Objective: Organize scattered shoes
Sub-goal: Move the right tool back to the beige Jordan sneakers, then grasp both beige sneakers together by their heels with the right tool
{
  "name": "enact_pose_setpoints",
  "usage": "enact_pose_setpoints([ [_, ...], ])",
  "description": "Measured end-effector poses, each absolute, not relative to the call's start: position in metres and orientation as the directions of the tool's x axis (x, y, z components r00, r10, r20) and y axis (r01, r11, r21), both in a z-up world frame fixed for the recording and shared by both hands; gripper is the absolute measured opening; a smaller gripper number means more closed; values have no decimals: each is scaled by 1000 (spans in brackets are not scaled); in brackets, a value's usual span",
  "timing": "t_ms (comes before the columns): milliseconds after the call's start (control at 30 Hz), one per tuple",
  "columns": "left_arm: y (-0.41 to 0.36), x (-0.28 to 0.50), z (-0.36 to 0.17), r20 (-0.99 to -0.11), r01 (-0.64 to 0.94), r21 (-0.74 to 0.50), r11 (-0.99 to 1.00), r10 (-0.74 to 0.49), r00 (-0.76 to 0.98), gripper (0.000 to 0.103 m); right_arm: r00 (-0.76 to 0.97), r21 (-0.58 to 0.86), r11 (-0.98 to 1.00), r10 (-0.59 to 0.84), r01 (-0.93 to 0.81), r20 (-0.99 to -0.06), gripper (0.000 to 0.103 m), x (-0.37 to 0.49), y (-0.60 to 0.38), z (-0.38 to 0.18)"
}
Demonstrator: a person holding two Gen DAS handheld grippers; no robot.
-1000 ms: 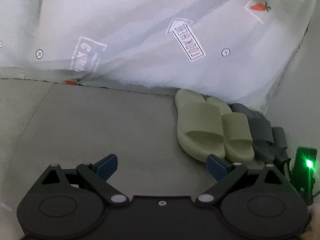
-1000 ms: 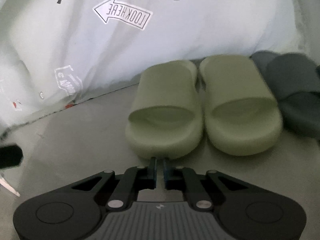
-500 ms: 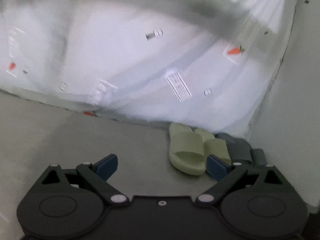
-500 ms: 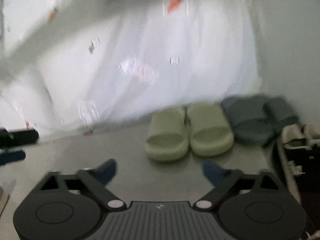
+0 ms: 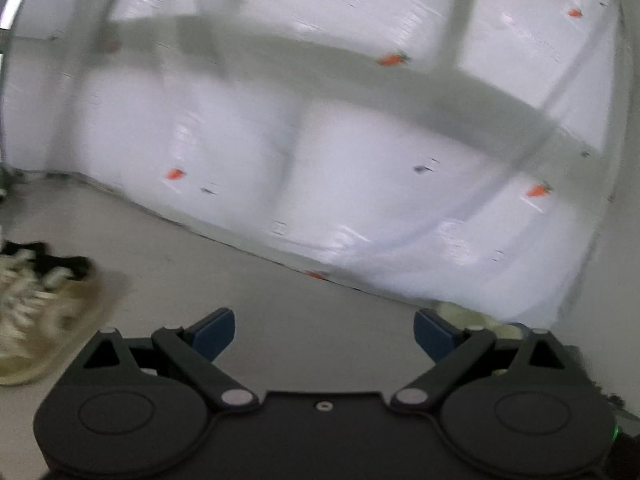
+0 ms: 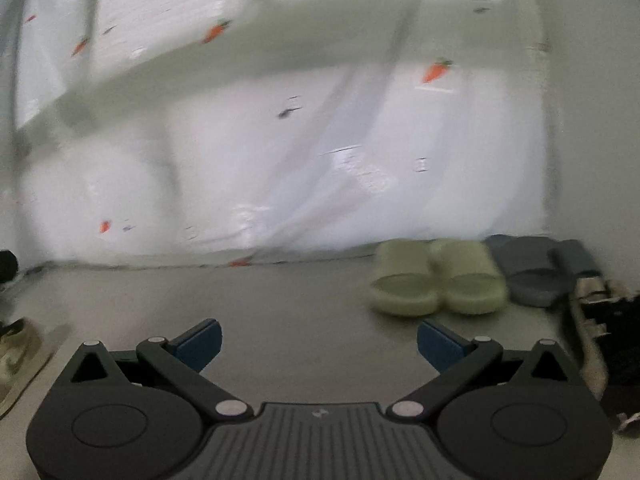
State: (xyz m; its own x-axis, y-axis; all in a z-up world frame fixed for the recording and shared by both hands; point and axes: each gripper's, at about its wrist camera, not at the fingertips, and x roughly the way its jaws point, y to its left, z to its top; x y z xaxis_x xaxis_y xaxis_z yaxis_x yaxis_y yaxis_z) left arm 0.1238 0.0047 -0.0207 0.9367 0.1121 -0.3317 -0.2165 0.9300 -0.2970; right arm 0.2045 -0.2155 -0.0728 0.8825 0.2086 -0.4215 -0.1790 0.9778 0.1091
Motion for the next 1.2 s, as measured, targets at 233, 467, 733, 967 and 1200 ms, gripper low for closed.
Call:
enact_pose_setpoints([
  [233,136,85,-35,-399,-233,-271,934,112,910,98,847,122,973,231,-196,-478,103,169,-76,-57],
  [467,285,76,-44,-435,-232,-242,942,109,894,98,799,137,957,289,-256,-527,103,148,70,-49],
  [733,373,95,-53,-493,-247,-256,935,94,865,98,715,107,935,328,-337,-617,103,168,182,-33],
  [967,426,127,-61,-469,-275,-279,920,119,875,98,606,175,901,400,-396,-688,103,225,249,-34],
  [1200,463,161,-76,-474,-290,-300,909,122,872,98,508,112,919,307,-378,-805,103,286,307,-59],
])
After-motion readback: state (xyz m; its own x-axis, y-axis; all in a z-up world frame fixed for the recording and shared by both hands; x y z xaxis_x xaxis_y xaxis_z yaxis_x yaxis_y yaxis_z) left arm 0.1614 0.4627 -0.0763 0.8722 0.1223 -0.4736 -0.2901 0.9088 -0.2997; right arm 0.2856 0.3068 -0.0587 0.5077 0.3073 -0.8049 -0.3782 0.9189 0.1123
